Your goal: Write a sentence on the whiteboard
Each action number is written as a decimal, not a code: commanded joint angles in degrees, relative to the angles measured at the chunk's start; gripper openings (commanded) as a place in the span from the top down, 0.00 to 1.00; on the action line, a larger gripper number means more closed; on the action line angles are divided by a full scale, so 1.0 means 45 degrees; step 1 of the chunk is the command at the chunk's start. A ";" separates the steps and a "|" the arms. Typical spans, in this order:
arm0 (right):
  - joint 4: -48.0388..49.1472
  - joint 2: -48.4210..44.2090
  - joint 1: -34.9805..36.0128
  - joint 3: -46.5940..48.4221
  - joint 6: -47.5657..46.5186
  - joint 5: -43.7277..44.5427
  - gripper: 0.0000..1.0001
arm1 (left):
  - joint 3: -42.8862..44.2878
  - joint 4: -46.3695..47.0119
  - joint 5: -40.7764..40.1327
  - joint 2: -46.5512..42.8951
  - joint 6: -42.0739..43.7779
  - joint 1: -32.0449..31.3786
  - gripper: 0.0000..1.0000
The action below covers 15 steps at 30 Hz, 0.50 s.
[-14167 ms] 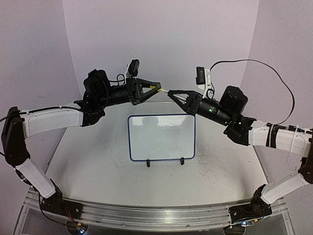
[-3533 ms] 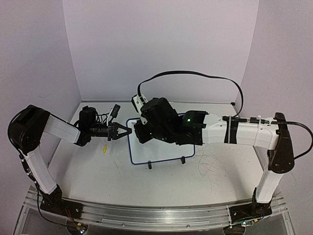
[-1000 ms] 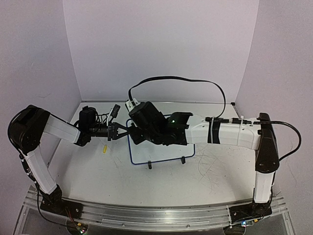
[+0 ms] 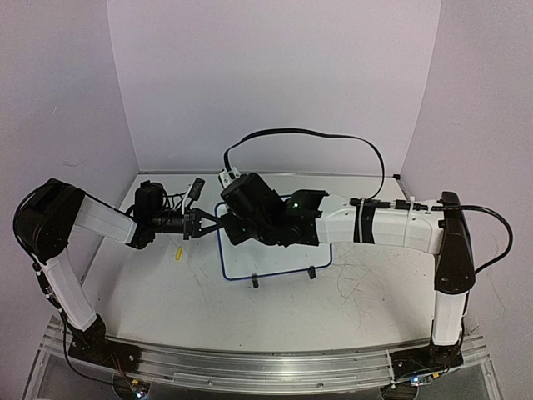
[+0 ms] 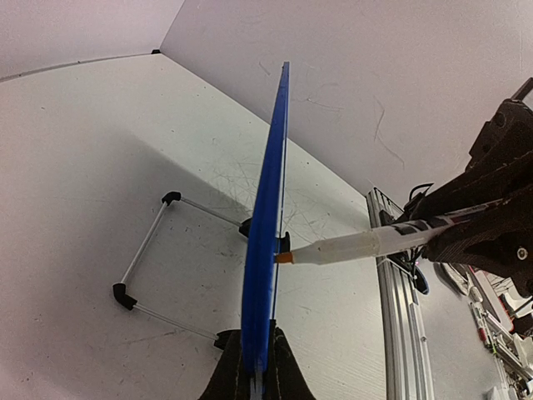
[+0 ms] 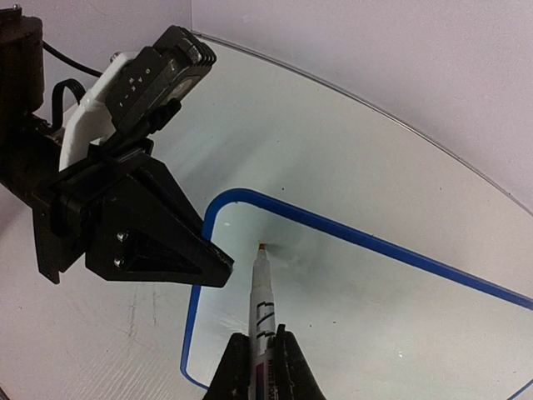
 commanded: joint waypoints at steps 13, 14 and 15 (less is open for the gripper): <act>-0.0270 0.0519 -0.0207 0.0377 0.0351 0.0327 1.00 | -0.0257 -0.0362 -0.0737 -0.0006 0.0571 0.0139 1.00; -0.0294 0.0525 -0.0214 0.0386 0.0368 0.0339 1.00 | -0.0254 -0.0359 -0.0733 -0.0015 0.0571 0.0141 1.00; -0.0324 0.0528 -0.0216 0.0396 0.0387 0.0358 1.00 | -0.0254 -0.0360 -0.0727 -0.0028 0.0571 0.0142 1.00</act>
